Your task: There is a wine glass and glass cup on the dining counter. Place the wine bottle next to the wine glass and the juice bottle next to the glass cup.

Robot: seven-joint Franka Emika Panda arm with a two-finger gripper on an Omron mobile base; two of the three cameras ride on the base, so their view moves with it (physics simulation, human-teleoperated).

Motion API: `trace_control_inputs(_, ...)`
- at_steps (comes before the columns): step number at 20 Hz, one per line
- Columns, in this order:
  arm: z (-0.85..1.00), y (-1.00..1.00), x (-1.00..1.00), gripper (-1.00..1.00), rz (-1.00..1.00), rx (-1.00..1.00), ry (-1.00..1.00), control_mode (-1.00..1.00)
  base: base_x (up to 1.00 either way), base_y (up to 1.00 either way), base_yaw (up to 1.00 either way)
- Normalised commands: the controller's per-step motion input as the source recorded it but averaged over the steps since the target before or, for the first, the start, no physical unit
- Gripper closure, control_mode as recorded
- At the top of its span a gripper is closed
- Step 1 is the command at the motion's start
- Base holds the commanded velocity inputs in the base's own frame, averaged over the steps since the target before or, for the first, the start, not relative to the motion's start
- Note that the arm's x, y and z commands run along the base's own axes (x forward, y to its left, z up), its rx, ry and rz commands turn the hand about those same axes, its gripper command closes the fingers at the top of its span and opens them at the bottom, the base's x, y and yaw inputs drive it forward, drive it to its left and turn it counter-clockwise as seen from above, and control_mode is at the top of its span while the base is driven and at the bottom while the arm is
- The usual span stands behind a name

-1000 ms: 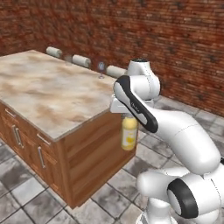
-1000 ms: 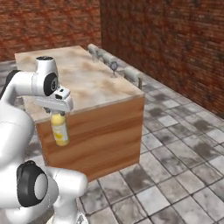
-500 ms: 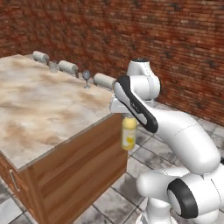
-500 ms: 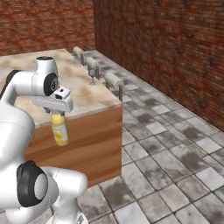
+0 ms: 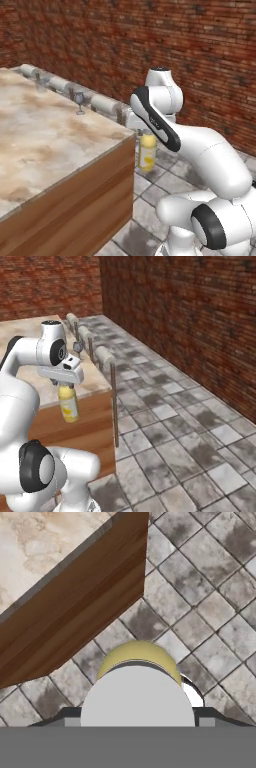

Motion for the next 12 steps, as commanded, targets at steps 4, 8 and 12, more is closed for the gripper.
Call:
trace_control_inputs(4, 0.00, 0.00, 0.00, 1.00, 0.00, 0.00, 0.00, 1.00, 0.78, -0.39, 0.05)
trace_control_inputs(8, 0.00, 0.00, 0.00, 1.00, 0.00, 0.00, 0.00, 1.00, 0.76, -0.39, 0.06)
trace_control_inputs(12, 0.00, 0.00, 0.00, 1.00, 0.00, 0.00, 0.00, 1.00, 0.76, -0.39, 0.07)
